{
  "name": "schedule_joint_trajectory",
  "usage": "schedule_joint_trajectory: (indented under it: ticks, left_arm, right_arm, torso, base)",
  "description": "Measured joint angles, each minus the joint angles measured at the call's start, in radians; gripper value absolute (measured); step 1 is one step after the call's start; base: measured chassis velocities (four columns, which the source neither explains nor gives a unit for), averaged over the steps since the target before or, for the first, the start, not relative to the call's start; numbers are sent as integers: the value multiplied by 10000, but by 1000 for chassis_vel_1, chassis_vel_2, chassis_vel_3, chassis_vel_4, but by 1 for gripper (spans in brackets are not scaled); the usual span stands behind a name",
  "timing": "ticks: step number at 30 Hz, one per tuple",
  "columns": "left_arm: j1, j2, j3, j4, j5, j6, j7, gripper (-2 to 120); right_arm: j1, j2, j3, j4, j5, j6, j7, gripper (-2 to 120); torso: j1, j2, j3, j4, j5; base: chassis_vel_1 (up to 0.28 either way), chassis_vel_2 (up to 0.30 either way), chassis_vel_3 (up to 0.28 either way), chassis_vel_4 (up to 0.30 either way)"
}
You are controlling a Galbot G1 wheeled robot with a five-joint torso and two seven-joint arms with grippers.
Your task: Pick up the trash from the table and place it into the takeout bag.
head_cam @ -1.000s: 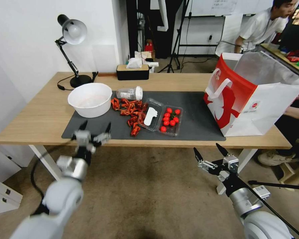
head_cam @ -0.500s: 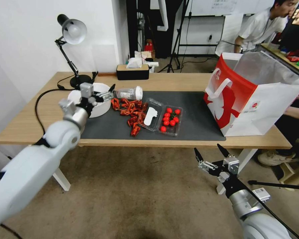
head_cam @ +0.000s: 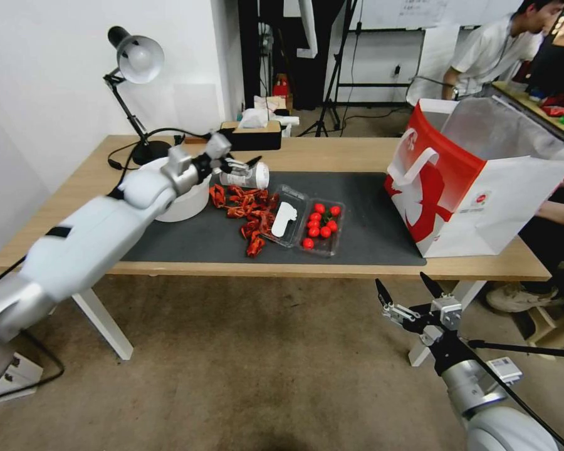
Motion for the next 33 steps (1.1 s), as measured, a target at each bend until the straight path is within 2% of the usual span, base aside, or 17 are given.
schedule_joint_trajectory:
  ticks: [1,2,4,5,7,8,17,20,21,23,24,25,26,27,30,33]
  left_arm:
    - [-274,-239,168,463,252,-174,389,100]
    - [-274,-239,168,463,252,-174,389,100]
    - [-776,-719,339,1533,865,-541,1150,100]
    - [-776,-719,339,1533,865,-541,1150,100]
    - [-1132,-1079,402,2473,1174,-657,1565,100]
    - [-1218,-1164,410,2680,1202,-664,1640,100]
    - [-1523,-1336,365,3109,1622,-503,2169,100]
    - [-1694,-1410,326,3459,1715,-498,2719,100]
    - [-1694,-1410,326,3459,1715,-498,2719,100]
    - [-1840,-1545,310,3962,1719,-576,3233,100]
    - [-1840,-1545,310,3962,1719,-576,3233,100]
    - [-1928,-1641,310,4263,1737,-633,3457,100]
    - [-2094,-1865,308,4925,1813,-805,3784,100]
    - [-2094,-1865,308,4925,1813,-805,3784,100]
    - [-2334,-2334,165,6096,2264,-1129,4382,100]
    - [-2404,-2492,93,6436,2494,-1191,4552,100]
  right_arm:
    - [-33,26,41,1,-1,7,-4,100]
    - [-33,26,41,1,-1,7,-4,100]
    - [-101,93,112,10,-2,31,-13,100]
    - [-101,93,112,10,-2,31,-13,100]
    - [-156,146,152,30,-8,60,-22,100]
    - [-164,163,159,38,-11,67,-24,100]
    - [-202,90,234,162,-12,73,39,100]
    - [-184,79,228,229,-13,42,80,100]
    - [-184,79,228,229,-13,42,80,100]
    - [-188,71,224,282,-18,35,84,100]
    - [-188,71,224,282,-18,35,84,100]
    - [-192,70,223,285,-18,34,85,100]
    - [-200,74,211,285,-19,34,81,100]
    - [-200,74,211,285,-19,34,81,100]
    - [-205,74,162,262,-32,34,68,100]
    - [-206,49,167,286,-33,33,68,100]
  torso:
    - [1,0,1,2,-3]
    - [1,0,1,2,-3]
    - [0,0,0,-3,0]
    - [0,0,0,-3,0]
    - [0,-1,1,1,-6]
    - [-1,0,0,3,-4]
    - [-1,0,0,1,-5]
    - [-1,0,-1,2,-5]
    - [-1,0,-1,2,-5]
    - [-2,1,-1,3,-6]
    - [-2,1,-1,3,-6]
    - [-1,1,-1,4,-6]
    - [-1,2,0,2,-5]
    - [-1,2,0,2,-5]
    - [-1,1,0,1,-4]
    - [-1,1,0,1,-4]
  base:
    - [0,0,0,0]
    - [0,0,0,0]
    - [0,0,0,0]
    - [0,0,0,0]
    - [0,0,0,0]
    - [0,0,0,0]
    - [0,0,0,0]
    - [0,0,0,0]
    - [0,0,0,0]
    - [0,0,0,0]
    - [0,0,0,0]
    - [0,0,0,0]
    - [0,0,0,0]
    - [0,0,0,0]
    - [0,0,0,0]
    - [0,0,0,0]
